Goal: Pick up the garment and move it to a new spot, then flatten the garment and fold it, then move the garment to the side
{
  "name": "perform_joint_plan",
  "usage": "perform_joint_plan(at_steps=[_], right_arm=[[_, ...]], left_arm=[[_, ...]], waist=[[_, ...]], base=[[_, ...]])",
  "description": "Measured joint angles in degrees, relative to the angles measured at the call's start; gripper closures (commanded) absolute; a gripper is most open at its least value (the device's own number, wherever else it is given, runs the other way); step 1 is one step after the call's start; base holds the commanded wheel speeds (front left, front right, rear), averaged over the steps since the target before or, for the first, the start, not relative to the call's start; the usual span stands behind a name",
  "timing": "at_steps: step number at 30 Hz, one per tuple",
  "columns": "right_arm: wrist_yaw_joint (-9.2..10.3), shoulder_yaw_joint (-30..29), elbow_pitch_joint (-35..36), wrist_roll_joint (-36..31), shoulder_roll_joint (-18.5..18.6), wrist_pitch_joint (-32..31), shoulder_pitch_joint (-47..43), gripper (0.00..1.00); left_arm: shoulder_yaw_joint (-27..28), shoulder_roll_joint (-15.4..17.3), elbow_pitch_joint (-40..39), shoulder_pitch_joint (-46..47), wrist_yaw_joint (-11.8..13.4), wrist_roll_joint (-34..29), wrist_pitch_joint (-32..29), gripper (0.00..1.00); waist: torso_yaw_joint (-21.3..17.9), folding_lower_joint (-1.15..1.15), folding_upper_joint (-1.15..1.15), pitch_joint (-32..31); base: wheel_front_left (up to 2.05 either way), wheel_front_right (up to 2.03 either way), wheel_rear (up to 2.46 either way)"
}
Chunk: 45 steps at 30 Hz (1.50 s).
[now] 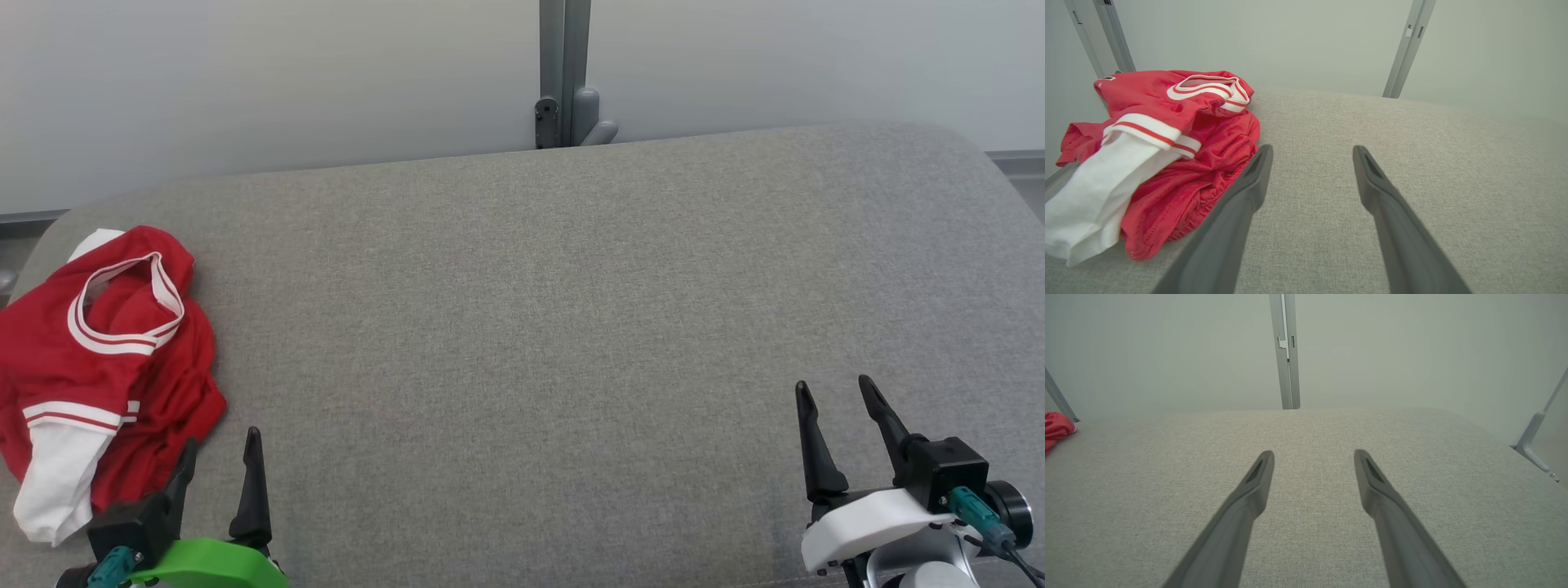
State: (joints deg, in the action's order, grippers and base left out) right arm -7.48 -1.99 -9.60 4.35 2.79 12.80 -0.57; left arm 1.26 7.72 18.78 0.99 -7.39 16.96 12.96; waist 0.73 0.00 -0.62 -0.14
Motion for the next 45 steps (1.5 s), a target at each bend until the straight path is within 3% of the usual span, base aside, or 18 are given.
perform_joint_plan(at_steps=[20, 38, 45], right_arm=[[-0.01, -0.6, 0.0, -5.5, 0.0, 2.1, -1.0, 0.0], [-0.01, -0.5, -0.2, -5.4, 0.0, 2.2, -1.2, 0.0], [-0.02, 0.4, -0.1, -5.3, 0.0, 2.3, -1.8, 0.0]], left_arm=[[-0.5, 1.1, 0.9, -0.4, 0.0, -6.6, 2.0, 0.0], [-0.6, 1.2, 1.1, -0.4, -0.1, -6.5, 2.1, 0.0], [-0.6, 1.0, 1.2, -0.1, -0.1, -6.4, 2.1, 0.0]], waist=[[0.1, 0.0, 0.0, -0.3], [0.4, 0.0, 0.0, -0.4], [2.5, 0.0, 0.0, -0.6]], base=[[0.0, 0.0, 0.0], [0.0, 0.0, 0.0], [0.0, 0.0, 0.0]])
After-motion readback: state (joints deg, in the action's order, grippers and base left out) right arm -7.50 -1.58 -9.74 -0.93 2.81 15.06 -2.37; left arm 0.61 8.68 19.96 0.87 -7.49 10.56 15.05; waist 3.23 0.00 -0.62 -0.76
